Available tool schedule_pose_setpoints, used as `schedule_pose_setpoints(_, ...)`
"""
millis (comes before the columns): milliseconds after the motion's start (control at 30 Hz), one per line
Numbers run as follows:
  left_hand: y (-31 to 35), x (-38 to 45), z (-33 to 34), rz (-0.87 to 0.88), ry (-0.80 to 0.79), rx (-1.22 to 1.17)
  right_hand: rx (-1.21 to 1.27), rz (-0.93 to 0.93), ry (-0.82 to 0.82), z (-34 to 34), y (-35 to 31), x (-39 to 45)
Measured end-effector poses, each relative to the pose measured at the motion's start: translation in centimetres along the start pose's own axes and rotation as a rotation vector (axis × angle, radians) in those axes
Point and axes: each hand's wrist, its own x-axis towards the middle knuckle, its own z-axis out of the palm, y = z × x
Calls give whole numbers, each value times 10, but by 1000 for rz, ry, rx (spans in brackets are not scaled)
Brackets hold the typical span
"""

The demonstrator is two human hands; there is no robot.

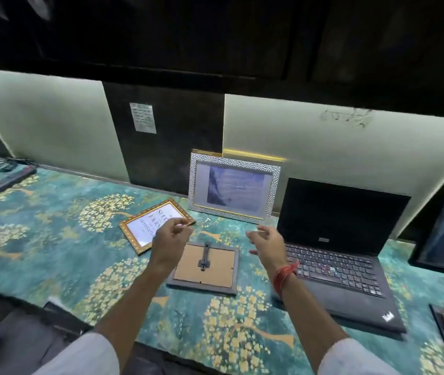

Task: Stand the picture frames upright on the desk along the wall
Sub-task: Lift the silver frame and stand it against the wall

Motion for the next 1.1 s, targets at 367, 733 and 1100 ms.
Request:
schedule_pose_setpoints(367,-52,187,63,-105,-64,-71,-61,70,168,36,1,180)
schedule_pose_setpoints(733,-80,294,87,-148,-231,-101,-1,91,380,45,2,276)
schedule_pose_setpoints(1100,-78,299,72,-115,-231,-148,-67,-305,578,64,-38,236)
